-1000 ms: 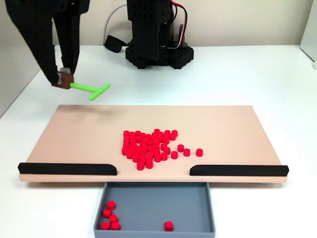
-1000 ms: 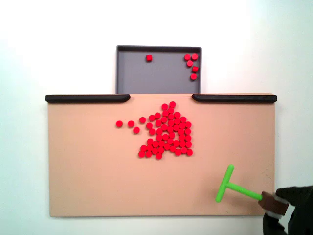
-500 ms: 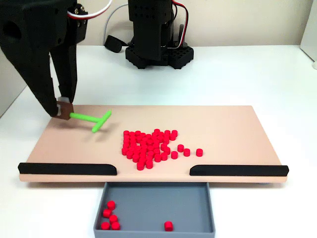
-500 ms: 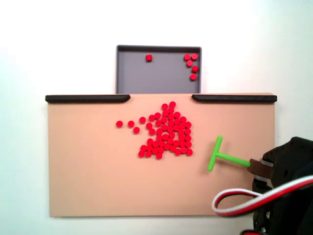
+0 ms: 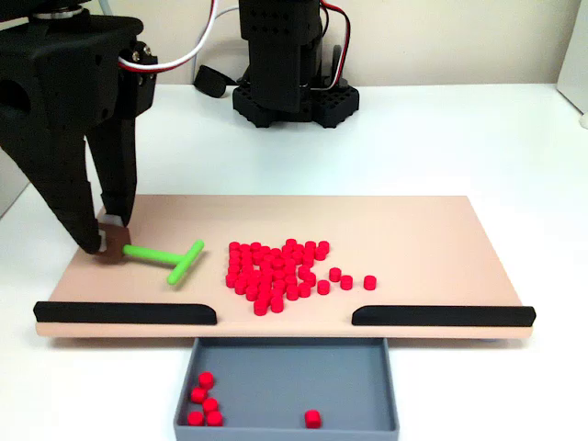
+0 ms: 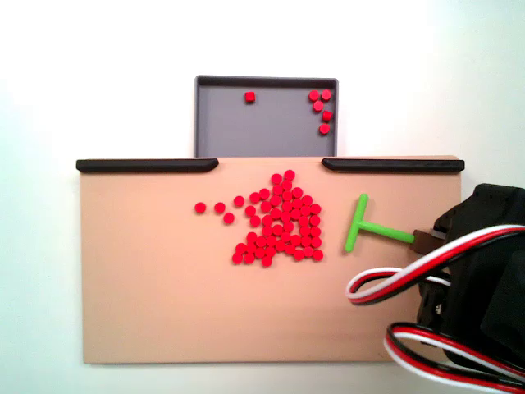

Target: Push granules from right to the grey container

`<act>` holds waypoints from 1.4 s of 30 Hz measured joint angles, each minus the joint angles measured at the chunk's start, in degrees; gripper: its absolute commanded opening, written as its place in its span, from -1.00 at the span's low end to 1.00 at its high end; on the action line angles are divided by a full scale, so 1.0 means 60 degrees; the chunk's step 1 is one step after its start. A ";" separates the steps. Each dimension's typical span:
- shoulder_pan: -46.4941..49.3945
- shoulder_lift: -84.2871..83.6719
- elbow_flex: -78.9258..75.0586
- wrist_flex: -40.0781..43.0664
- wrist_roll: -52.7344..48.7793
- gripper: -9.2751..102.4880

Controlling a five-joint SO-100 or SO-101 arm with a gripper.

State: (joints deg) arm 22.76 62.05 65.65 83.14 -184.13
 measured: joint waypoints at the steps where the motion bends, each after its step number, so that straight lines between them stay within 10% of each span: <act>1: -0.0029 0.0000 0.0000 0.0000 0.0000 -0.84; 42: -0.0762 -0.0454 -0.0161 -0.0117 0.0000 -0.84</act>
State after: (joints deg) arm 18.19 59.33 64.69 82.44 -184.13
